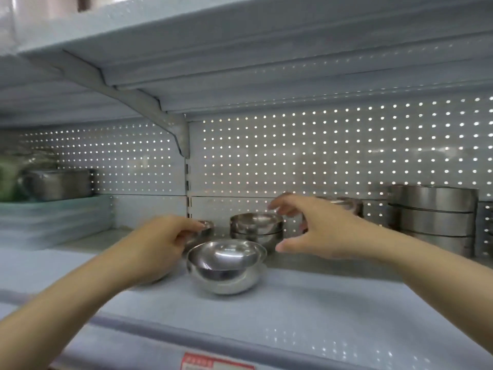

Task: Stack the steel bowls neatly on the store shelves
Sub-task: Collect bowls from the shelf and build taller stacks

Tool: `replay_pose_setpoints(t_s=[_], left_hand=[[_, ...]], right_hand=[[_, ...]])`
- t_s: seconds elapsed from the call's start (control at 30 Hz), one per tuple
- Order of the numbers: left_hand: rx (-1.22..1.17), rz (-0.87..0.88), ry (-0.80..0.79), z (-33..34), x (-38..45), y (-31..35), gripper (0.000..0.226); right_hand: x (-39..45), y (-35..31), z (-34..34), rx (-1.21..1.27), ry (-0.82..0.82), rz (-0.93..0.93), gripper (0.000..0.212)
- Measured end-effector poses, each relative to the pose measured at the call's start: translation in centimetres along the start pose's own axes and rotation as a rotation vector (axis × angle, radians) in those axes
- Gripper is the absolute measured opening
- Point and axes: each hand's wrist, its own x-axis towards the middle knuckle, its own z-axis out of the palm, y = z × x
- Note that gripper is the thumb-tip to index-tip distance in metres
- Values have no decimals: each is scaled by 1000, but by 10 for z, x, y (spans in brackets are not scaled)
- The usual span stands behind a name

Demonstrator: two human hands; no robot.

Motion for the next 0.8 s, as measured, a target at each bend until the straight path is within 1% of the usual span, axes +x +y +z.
replay_pose_setpoints(t_s=[0.1, 0.17, 0.23, 0.3, 0.33, 0.43, 0.5, 0.57, 0.63, 0.7, 0.8], left_hand=[[25, -16, -3, 8, -11, -17, 43], [-5, -24, -14, 16, -13, -27, 45], [-91, -45, -46, 22, -13, -35, 49], [-184, -35, -62, 27, -12, -37, 45], [-195, -16, -51, 29, -11, -37, 45], [-265, 18, -42, 39, -14, -41, 52], [-388, 3, -80, 47, -17, -40, 52], [-538, -62, -135, 52, -18, -38, 56], [-630, -83, -149, 55, -16, -37, 45], [-638, -71, -149, 54, -12, -35, 35], [-668, -62, -132, 50, -6, -30, 38]], right_hand=[[6, -18, 22, -20, -135, -37, 65], [9, -24, 31, -64, -214, -20, 63], [9, -27, 36, -89, -278, 23, 60], [6, -25, 39, -69, -305, 61, 55], [5, -25, 40, -45, -301, 79, 53], [2, -21, 47, 60, -245, 128, 51], [0, -17, 51, 141, -228, 149, 48], [-2, -14, 53, 211, -236, 146, 45], [-3, -13, 54, 246, -228, 148, 43], [-3, -12, 56, 267, -199, 160, 42], [-2, -10, 56, 273, -156, 176, 45]])
